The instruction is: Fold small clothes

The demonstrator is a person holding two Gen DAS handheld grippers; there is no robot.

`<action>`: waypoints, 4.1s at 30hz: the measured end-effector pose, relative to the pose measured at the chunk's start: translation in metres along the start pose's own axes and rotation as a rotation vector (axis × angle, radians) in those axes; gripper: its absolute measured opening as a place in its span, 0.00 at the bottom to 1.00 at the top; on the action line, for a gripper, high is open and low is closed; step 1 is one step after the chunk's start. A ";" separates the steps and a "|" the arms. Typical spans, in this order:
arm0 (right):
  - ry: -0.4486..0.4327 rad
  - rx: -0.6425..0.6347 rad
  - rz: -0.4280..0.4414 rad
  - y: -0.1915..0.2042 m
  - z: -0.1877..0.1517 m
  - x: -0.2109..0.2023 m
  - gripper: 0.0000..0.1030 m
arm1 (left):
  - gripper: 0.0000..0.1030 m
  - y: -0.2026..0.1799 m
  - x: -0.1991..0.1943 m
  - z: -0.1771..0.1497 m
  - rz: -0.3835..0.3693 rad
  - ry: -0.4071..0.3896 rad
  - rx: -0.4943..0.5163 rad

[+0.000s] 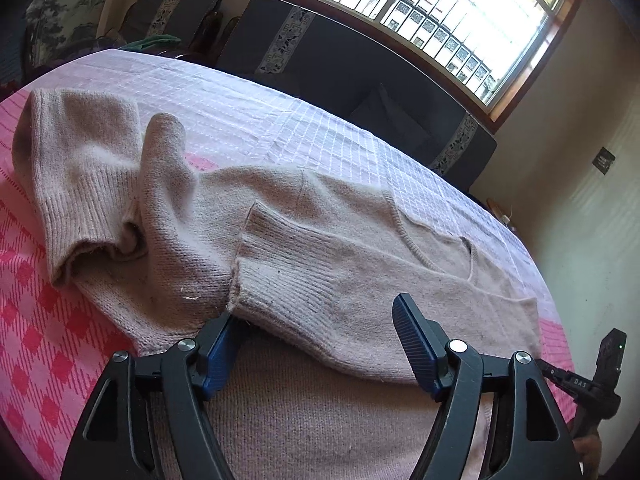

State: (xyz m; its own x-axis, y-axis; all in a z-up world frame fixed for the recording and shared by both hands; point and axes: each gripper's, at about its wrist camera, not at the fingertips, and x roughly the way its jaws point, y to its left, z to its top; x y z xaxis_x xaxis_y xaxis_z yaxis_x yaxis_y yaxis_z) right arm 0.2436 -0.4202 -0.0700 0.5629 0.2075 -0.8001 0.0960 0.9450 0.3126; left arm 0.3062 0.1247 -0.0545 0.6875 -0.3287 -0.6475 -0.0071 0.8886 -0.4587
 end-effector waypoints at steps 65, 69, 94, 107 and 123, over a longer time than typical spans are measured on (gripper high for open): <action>-0.101 0.000 0.173 0.028 -0.040 -0.026 0.62 | 0.04 0.074 -0.130 0.152 -0.115 -0.100 -0.210; -0.113 0.011 0.225 0.029 -0.037 -0.029 0.64 | 0.04 -0.006 -0.132 0.152 -0.225 -0.086 -0.162; 0.168 0.995 1.120 0.026 -0.067 0.037 0.97 | 0.04 -0.151 0.015 -0.022 -0.541 0.219 -0.262; 0.104 1.040 0.957 0.033 -0.028 0.048 0.12 | 0.04 -0.144 0.003 -0.017 -0.560 0.182 -0.250; -0.010 0.360 0.510 -0.030 0.017 0.017 0.09 | 0.53 -0.011 -0.039 -0.026 -0.191 0.090 -0.193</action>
State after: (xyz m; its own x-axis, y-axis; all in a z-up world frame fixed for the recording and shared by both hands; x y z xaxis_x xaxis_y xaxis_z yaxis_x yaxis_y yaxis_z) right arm 0.2640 -0.4490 -0.0839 0.6179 0.6063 -0.5005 0.0827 0.5830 0.8083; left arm 0.2606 0.1198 -0.0402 0.6222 -0.5195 -0.5857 -0.0276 0.7331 -0.6796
